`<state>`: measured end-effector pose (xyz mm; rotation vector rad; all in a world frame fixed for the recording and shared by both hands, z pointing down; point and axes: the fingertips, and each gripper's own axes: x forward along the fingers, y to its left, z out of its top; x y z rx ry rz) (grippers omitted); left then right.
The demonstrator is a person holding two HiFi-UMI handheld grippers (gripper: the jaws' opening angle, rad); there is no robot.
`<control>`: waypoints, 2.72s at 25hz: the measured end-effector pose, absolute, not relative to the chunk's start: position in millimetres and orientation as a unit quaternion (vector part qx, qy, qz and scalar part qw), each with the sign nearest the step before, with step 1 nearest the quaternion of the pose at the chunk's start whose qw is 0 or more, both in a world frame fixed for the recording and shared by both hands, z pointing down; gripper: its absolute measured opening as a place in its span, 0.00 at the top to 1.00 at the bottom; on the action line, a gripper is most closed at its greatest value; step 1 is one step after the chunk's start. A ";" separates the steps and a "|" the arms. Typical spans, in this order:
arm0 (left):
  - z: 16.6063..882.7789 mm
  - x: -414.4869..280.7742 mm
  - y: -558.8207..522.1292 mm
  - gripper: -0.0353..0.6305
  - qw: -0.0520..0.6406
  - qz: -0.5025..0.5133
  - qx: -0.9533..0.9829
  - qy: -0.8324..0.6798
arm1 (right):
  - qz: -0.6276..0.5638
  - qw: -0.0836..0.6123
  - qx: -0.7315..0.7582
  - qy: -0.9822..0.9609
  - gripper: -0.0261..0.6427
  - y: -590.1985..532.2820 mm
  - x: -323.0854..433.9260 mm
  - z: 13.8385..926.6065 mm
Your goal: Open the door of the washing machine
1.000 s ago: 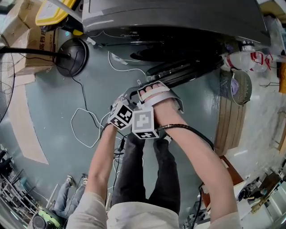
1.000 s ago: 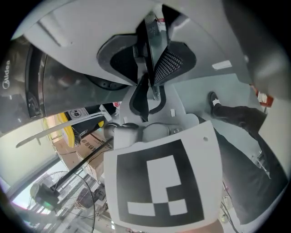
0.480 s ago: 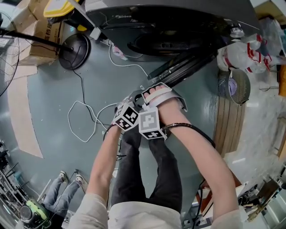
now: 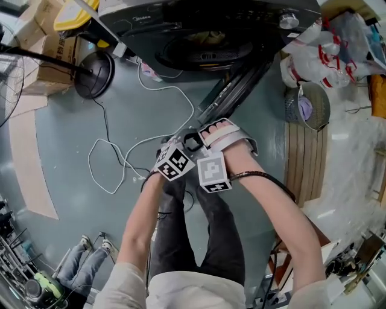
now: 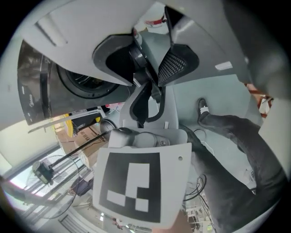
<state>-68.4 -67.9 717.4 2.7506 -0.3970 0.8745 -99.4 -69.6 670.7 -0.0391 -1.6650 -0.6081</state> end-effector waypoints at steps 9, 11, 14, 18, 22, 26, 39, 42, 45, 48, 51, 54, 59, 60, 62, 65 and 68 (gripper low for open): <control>696.4 -11.4 -30.2 0.66 0.114 0.292 0.944 -0.106 | 0.028 0.453 0.276 -0.847 0.72 -69.9 -18.9 610.4; 694.2 0.9 -22.0 0.66 0.115 0.295 0.944 -0.091 | 0.081 0.418 0.325 -0.844 0.72 -73.2 -0.1 601.4; 691.7 23.2 -8.5 0.66 0.114 0.292 0.947 -0.067 | 0.120 0.377 0.395 -0.829 0.72 -75.0 28.0 592.6; 689.7 46.9 8.2 0.66 0.115 0.289 0.949 -0.046 | 0.191 0.323 0.486 -0.790 0.72 -74.8 66.8 594.3; 690.3 70.4 21.1 0.66 0.116 0.288 0.950 -0.025 | 0.250 0.272 0.527 -0.765 0.72 -70.7 86.7 595.2; 691.7 96.8 35.6 0.66 0.118 0.293 0.949 0.002 | 0.275 0.265 0.544 -0.747 0.72 -62.1 107.3 602.9; 659.1 136.0 23.8 0.67 0.082 0.263 0.960 0.056 | 0.297 0.254 0.608 -0.691 0.77 -47.9 171.6 603.7; 649.7 138.3 -2.2 0.67 0.070 0.256 0.963 0.045 | 0.298 0.258 0.620 -0.678 0.78 -47.8 181.5 603.7; 641.6 145.8 -26.9 0.67 0.055 0.253 0.965 0.033 | 0.302 0.258 0.633 -0.665 0.78 -46.4 188.8 603.6; 630.6 152.9 -53.5 0.68 0.053 0.237 0.970 0.015 | 0.309 0.258 0.642 -0.653 0.79 -44.6 190.8 604.4; 621.6 158.8 -85.5 0.70 0.053 0.216 0.975 -0.008 | 0.310 0.259 0.650 -0.643 0.79 -45.2 191.9 603.0; 614.8 164.3 -91.1 0.71 0.041 0.212 0.976 0.006 | 0.310 0.257 0.657 -0.637 0.79 -43.0 191.9 603.5; 614.6 170.9 -89.7 0.71 0.031 0.211 0.977 0.023 | 0.307 0.248 0.670 -0.628 0.79 -41.8 199.0 602.1; 615.4 171.7 -89.6 0.71 0.031 0.211 0.977 0.024 | 0.306 0.247 0.672 -0.627 0.79 -41.3 200.3 602.1; 615.2 175.2 -88.4 0.71 0.028 0.210 0.977 0.029 | 0.305 0.246 0.674 -0.626 0.79 -39.8 204.2 602.3; 612.3 182.5 -86.7 0.71 0.027 0.213 0.976 0.036 | 0.306 0.245 0.674 -0.626 0.79 -39.2 211.4 602.4; 611.3 189.4 -86.1 0.73 0.028 0.216 0.975 0.035 | 0.308 0.246 0.670 -0.630 0.79 -38.3 219.5 601.9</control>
